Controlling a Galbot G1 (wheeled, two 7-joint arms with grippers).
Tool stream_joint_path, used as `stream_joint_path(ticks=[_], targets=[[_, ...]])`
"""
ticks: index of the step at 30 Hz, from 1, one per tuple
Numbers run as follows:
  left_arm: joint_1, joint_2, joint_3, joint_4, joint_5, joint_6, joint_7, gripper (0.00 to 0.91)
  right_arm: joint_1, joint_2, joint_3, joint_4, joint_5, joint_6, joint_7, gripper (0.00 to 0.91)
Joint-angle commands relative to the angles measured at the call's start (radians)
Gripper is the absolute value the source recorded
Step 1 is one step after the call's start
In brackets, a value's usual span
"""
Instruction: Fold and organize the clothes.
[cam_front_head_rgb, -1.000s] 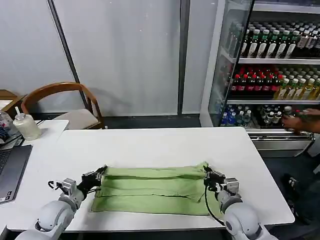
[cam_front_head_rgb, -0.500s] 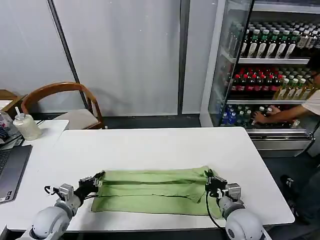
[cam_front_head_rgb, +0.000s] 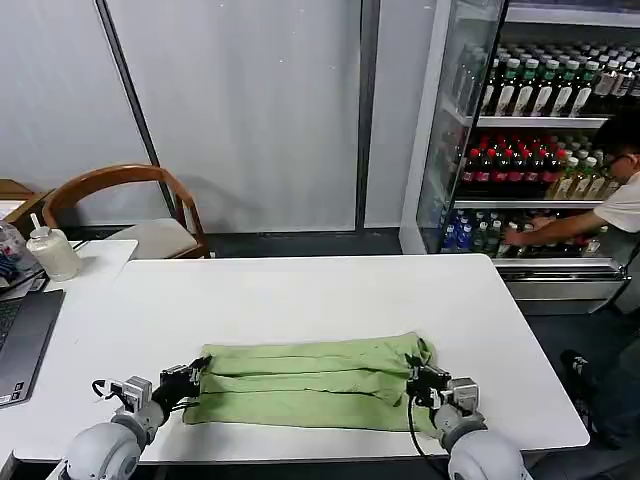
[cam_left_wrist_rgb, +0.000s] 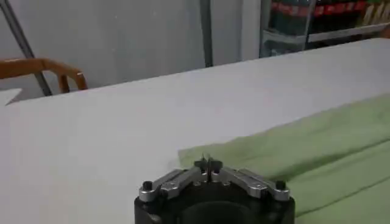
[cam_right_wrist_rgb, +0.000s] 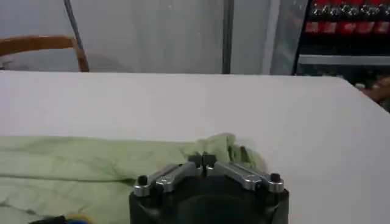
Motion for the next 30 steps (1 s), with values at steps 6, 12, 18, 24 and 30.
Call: stream_joint_path(ticks=[6,12,18,24,30], targets=[[0.017,0.003,-0.002,-0.010,0.005,0.013,-0.006,0.020,-0.004,0.020,0.001,0.001,0.044,0.022,0.014,0.000],[0.025,0.003,-0.005,-0.018,0.004,0.004,-0.011,0.020,-0.020,0.020,0.000,0.016,0.089,0.022,0.027,0.000],[0.003,0.004,0.001,0.000,0.003,-0.006,-0.028,0.020,-0.040,0.026,-0.008,0.016,0.074,0.016,0.068,0.000],[-0.008,-0.003,0.018,0.008,0.026,0.005,-0.053,0.907,-0.061,0.035,-0.015,0.031,0.075,0.004,0.089,0.000],[-0.002,-0.001,0.007,-0.032,0.028,0.001,-0.116,0.907,-0.089,0.028,-0.004,0.074,0.079,-0.014,0.110,0.907]])
